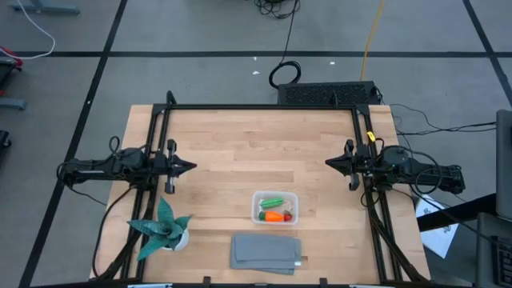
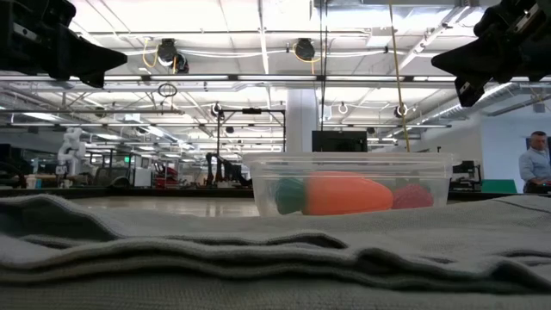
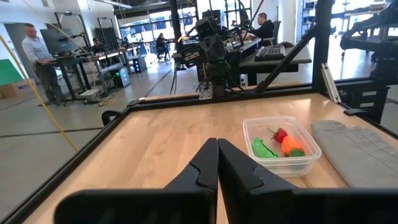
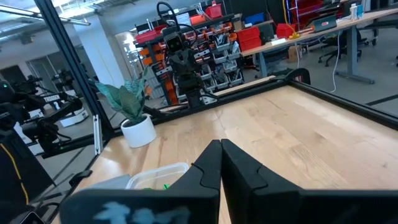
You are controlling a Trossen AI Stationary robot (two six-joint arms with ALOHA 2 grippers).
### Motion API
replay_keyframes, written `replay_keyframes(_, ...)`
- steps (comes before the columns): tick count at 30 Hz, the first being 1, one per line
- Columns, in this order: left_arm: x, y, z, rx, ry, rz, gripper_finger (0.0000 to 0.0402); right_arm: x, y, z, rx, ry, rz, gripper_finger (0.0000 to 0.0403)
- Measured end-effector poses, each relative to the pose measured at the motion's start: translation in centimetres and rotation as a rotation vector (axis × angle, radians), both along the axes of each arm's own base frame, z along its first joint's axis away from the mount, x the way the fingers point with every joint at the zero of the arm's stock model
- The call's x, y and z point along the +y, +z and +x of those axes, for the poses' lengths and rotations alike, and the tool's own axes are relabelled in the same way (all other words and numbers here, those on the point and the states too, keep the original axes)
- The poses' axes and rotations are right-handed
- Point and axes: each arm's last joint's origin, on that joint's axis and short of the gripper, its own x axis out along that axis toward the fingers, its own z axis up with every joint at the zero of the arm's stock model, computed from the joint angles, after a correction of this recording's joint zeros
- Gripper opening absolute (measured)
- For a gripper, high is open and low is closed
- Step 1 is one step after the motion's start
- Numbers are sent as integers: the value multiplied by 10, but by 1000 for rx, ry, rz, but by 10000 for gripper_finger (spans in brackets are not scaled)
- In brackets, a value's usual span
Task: Pick and placing Produce into tupperware
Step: Return to Home Position
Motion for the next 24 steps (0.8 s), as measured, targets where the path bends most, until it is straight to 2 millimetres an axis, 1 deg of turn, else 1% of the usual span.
replay_keyframes(6,0,0,0,0,0,0,20,0,0,0,0,0,0,0)
replay_keyframes(17,0,0,0,0,0,0,2,0,0,0,0,0,0,0)
replay_keyframes(24,0,0,0,0,0,0,22,0,0,0,0,0,0,0)
